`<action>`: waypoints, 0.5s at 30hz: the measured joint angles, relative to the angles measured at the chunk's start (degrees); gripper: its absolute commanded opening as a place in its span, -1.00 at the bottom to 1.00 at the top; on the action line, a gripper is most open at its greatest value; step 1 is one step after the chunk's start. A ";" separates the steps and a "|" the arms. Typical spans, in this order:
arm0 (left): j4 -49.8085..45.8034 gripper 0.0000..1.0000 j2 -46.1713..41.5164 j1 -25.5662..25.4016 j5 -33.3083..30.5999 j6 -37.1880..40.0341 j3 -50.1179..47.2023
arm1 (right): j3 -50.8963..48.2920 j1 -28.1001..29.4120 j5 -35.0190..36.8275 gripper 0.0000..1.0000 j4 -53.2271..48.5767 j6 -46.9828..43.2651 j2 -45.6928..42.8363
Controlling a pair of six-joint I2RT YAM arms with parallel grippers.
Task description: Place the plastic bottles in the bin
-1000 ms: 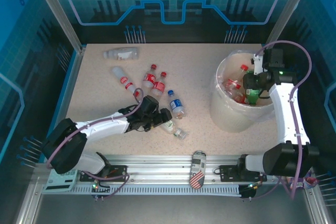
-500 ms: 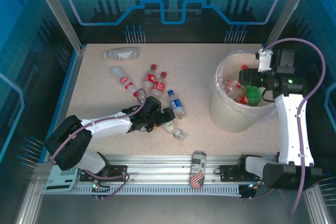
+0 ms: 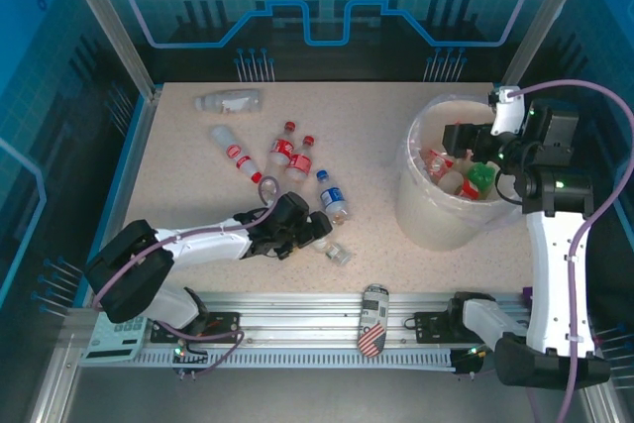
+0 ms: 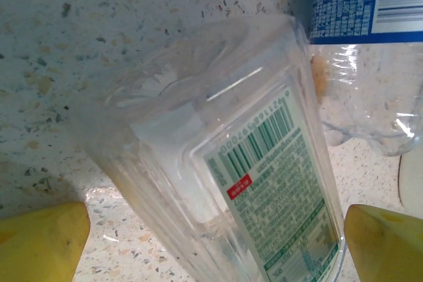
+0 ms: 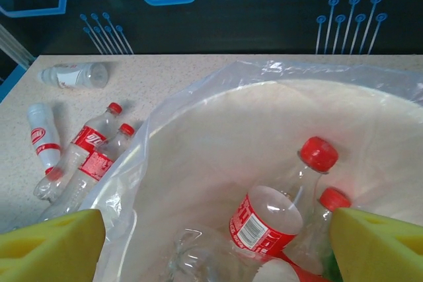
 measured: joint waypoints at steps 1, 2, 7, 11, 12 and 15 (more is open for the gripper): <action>0.22 0.98 0.13 -0.15 -0.31 -0.20 0.00 | -0.28 0.26 -0.15 0.78 0.11 0.07 0.02; 0.42 0.98 0.35 -0.37 -0.59 -0.59 0.00 | -0.57 0.37 -0.37 0.78 0.17 0.24 0.02; 2.16 0.96 2.93 -1.18 -1.38 -1.55 1.22 | -1.62 1.60 -1.36 0.78 0.70 0.44 0.09; 1.95 0.80 3.45 -1.33 -2.05 -1.57 1.44 | -1.70 2.80 -1.42 0.77 1.07 0.46 0.76; 1.73 0.75 3.45 -1.33 -2.27 -1.60 1.44 | -1.70 3.02 -1.44 0.77 1.14 0.46 0.96; 1.75 0.55 3.48 -1.40 -2.71 -1.33 1.42 | -1.70 3.91 -1.42 0.77 1.29 0.46 1.55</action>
